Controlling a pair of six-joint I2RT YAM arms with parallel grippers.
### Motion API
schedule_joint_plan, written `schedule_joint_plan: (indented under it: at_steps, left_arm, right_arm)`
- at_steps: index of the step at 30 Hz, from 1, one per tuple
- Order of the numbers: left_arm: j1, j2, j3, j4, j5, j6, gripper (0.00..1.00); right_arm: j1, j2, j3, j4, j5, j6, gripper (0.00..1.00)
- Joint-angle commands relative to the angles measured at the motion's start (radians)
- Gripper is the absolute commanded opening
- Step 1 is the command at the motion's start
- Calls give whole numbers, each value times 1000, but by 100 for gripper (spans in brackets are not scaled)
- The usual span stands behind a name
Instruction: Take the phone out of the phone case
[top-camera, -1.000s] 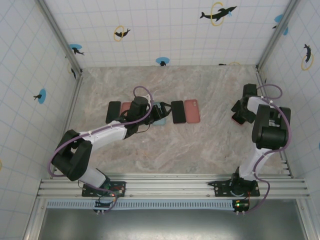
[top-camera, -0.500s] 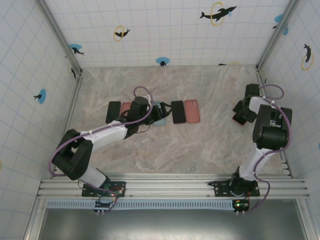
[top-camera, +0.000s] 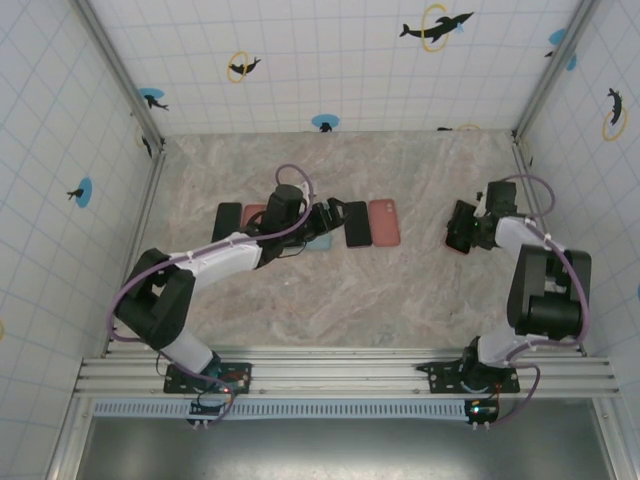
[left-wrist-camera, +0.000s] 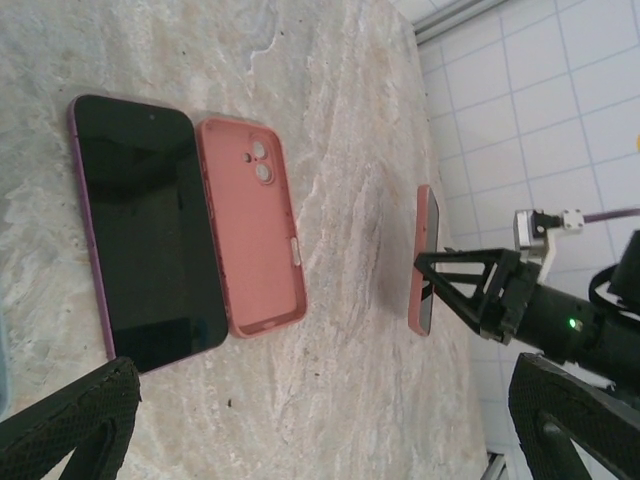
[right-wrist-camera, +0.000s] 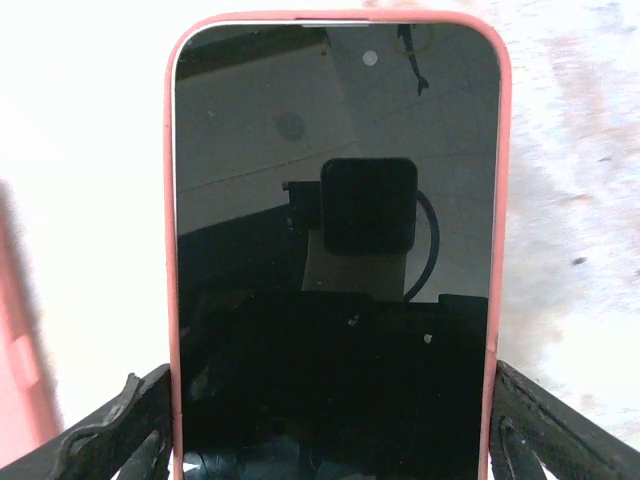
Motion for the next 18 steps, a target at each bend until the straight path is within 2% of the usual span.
schedule_joint_plan:
  at_steps: [1,7,18]
  left_arm:
    - [-2,36,66,24,49,17,95]
    - [-35,104,188,4,76,45,92]
    - [-105,223,352,-52,75,104,80]
  right_arm:
    - [42,-109,-63,145,-123,-46,55]
    - [145,-236,-175,298,-178,-37,55]
    - [322,-324,-201,380,-170,30,54]
